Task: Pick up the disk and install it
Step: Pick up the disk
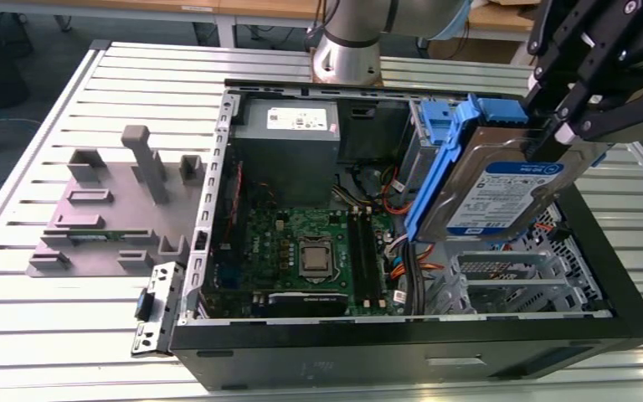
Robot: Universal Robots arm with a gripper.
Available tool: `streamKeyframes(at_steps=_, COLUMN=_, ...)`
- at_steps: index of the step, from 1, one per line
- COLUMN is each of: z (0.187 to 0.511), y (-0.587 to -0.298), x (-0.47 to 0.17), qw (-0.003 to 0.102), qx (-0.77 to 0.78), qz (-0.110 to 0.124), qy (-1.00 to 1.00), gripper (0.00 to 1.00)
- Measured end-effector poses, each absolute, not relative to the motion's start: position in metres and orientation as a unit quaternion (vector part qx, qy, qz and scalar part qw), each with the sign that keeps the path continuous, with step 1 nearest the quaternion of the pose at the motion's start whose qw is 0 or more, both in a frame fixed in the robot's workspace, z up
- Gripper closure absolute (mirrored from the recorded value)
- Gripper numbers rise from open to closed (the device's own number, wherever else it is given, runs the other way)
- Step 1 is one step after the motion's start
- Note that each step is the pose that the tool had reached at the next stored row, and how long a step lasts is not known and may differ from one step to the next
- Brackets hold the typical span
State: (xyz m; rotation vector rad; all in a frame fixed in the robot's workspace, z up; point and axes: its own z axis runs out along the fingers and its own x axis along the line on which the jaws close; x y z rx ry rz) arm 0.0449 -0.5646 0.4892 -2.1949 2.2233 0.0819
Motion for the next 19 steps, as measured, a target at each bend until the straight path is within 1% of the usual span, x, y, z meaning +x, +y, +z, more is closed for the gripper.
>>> streamKeyframes(at_steps=19, z=0.487, y=-0.572, x=0.055, qw=0.008, qx=-0.702, qz=0.026, qy=0.712, gripper=0.65)
